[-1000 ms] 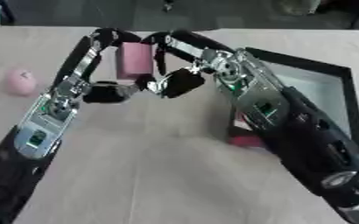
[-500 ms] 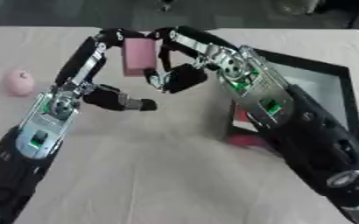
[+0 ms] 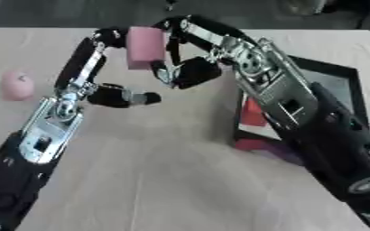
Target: Pick up the objects with one hand, pass them to the other hand, and then place them into the box on the other side of the table.
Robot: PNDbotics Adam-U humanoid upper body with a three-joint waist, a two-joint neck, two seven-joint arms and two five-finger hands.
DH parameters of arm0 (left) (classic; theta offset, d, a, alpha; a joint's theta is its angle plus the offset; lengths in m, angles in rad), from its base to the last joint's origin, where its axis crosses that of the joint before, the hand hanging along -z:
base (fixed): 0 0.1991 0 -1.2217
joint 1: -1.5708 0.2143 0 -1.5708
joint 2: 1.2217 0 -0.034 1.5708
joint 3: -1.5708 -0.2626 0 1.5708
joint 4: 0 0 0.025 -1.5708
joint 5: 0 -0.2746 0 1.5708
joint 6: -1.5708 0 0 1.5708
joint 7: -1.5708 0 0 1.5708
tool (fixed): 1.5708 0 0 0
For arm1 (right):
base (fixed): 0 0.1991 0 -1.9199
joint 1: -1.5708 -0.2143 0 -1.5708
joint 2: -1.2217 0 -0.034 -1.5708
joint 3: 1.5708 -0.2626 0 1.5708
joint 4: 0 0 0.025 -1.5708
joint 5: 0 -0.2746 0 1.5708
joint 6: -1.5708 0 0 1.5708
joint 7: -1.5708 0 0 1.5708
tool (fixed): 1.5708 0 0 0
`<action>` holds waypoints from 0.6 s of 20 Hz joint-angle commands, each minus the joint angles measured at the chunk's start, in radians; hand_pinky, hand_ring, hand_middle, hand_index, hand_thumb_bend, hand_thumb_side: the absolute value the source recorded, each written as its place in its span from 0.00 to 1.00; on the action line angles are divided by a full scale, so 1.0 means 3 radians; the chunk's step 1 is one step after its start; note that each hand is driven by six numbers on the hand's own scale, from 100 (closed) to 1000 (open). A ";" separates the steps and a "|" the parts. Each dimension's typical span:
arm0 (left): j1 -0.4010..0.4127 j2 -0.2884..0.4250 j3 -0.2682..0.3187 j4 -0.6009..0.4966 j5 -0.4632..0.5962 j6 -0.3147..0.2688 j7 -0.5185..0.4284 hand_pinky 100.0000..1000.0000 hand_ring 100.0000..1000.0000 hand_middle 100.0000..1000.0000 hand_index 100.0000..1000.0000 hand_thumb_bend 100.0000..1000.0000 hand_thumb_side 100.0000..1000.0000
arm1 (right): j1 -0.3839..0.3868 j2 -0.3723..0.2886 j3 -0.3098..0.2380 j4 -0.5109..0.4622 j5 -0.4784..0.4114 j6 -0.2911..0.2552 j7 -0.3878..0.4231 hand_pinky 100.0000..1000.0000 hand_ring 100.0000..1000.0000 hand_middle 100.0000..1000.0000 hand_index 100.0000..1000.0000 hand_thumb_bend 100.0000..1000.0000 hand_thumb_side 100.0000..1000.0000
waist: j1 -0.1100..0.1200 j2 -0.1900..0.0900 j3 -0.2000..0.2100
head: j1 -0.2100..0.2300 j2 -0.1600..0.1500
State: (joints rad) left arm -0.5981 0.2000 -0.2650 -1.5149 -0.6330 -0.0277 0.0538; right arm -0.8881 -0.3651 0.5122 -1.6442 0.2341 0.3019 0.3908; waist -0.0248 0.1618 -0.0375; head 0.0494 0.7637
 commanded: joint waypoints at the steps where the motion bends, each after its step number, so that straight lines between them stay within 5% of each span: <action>1: -0.0038 0.0034 0.0037 -0.0025 0.0012 0.0076 0.0120 0.73 0.64 0.59 0.81 0.84 0.23 | -0.0039 -0.0107 -0.0066 -0.0135 -0.0049 0.0055 0.0021 0.91 0.76 0.29 0.64 0.00 0.13 | -0.0007 -0.0115 -0.0011 | 0.0001 -0.0008; 7: -0.0011 0.0065 0.0036 -0.0020 0.0027 0.0063 0.0145 0.73 0.63 0.58 0.81 0.84 0.23 | 0.0009 -0.0200 -0.0127 -0.0247 -0.0091 0.0109 0.0005 0.91 0.76 0.29 0.65 0.00 0.13 | -0.0016 -0.0120 -0.0029 | 0.0003 0.0020; 12: 0.0023 0.0123 0.0059 -0.0030 0.0020 0.0058 0.0177 0.72 0.63 0.57 0.80 0.82 0.24 | 0.0158 -0.0408 -0.0349 -0.0443 -0.0261 0.0187 -0.0135 0.92 0.77 0.29 0.66 0.00 0.15 | -0.0027 -0.0121 -0.0045 | -0.0006 0.0021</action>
State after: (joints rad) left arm -0.5792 0.2152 -0.2577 -1.5119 -0.6256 -0.0094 0.1005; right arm -0.8290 -0.4483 0.4386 -1.7472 0.1703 0.3530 0.3635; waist -0.0248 0.1580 -0.0492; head 0.0494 0.7643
